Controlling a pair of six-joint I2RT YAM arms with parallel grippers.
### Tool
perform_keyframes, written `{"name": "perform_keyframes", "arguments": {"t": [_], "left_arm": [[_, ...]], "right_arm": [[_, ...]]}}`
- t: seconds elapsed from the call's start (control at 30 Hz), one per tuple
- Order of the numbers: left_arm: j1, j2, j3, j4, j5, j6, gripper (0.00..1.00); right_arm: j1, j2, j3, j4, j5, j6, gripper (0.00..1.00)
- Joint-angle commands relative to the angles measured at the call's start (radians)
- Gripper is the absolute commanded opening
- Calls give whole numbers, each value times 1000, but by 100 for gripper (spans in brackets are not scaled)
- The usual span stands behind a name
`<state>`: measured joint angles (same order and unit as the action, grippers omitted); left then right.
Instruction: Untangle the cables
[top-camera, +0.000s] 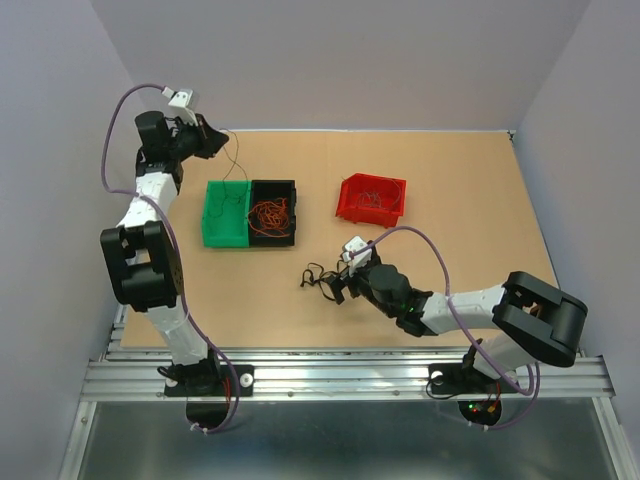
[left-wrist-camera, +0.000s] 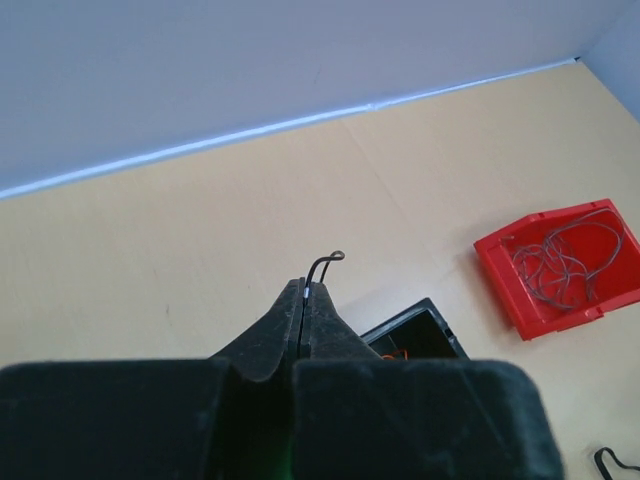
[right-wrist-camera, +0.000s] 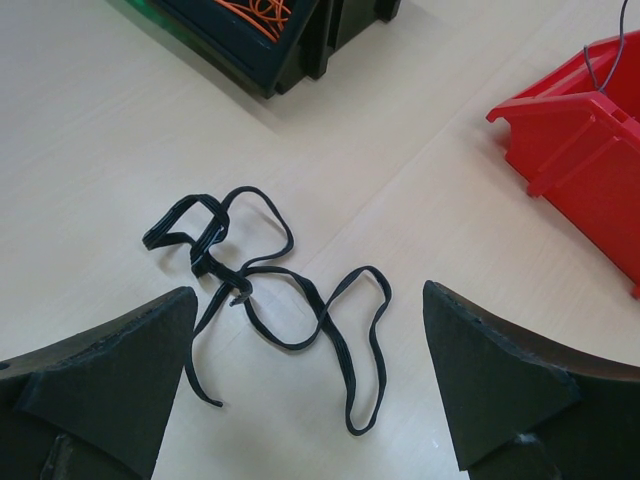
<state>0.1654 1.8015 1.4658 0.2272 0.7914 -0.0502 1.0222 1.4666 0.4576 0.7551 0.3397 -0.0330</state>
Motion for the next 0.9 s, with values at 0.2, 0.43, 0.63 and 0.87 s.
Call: {"name": "perform_keyframes", "arguments": {"t": [0.2,0.43,0.63,0.87], "left_arm": [[5,30,-108,107,-1,116,0],[3,-66,-258,46,-60,326,0],[5,-134,-338,3,-164,444,0],[3,-254,-489,55,-215,553,0]], "right_arm": [[6,-46,13,35,-8,4,99],[4,-72,-2,35,-14,4,99],[4,-55,10,35,-19,4,99],[4,-43,21,35,-28,4,99]]}}
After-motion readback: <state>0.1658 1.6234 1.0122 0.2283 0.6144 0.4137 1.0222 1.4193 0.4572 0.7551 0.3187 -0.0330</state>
